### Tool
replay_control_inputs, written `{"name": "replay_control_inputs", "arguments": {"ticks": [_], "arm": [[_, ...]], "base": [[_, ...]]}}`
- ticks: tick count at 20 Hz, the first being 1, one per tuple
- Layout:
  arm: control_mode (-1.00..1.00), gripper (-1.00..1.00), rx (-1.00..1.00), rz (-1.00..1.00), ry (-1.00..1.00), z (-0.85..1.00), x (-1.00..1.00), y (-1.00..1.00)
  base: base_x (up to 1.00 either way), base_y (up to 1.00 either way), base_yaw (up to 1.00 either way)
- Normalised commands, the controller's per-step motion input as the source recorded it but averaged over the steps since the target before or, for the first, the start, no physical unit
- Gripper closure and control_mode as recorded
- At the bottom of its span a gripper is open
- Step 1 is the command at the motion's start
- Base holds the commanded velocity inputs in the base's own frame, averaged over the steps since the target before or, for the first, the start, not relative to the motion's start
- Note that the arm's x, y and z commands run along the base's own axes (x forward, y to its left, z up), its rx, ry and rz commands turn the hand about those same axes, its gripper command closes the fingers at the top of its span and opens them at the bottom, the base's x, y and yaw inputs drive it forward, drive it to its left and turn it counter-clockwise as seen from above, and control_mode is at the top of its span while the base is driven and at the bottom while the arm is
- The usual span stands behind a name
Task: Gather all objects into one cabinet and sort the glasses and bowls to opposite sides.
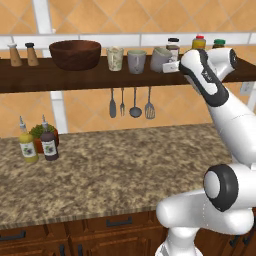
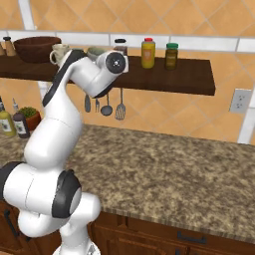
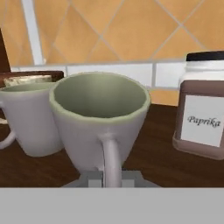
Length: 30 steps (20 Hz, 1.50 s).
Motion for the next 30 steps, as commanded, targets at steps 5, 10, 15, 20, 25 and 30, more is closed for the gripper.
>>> {"name": "replay_control_inputs", "arguments": {"ticks": [5, 10, 15, 20, 25, 30], "arm": [[-1.0, 1.0, -0.01, 0.08, -0.1, 0.19, 0.03, 0.0], [-1.0, -1.0, -0.07, 0.08, -0.14, 0.54, 0.0, 0.23], [-1.0, -1.0, -0.01, 0.08, -0.09, 0.32, -0.04, 0.0], [-1.0, -1.0, 0.01, 0.02, -0.03, 0.4, -0.46, 0.0], [-1.0, -1.0, 0.11, 0.0, 0.01, 0.54, -0.99, 0.0], [-1.0, -1.0, 0.1, 0.0, 0.01, 0.18, -1.0, 0.01]], "base": [[0.0, 0.0, 0.0], [0.0, 0.0, 0.0], [0.0, 0.0, 0.0], [0.0, 0.0, 0.0], [0.0, 0.0, 0.0], [0.0, 0.0, 0.0]]}}
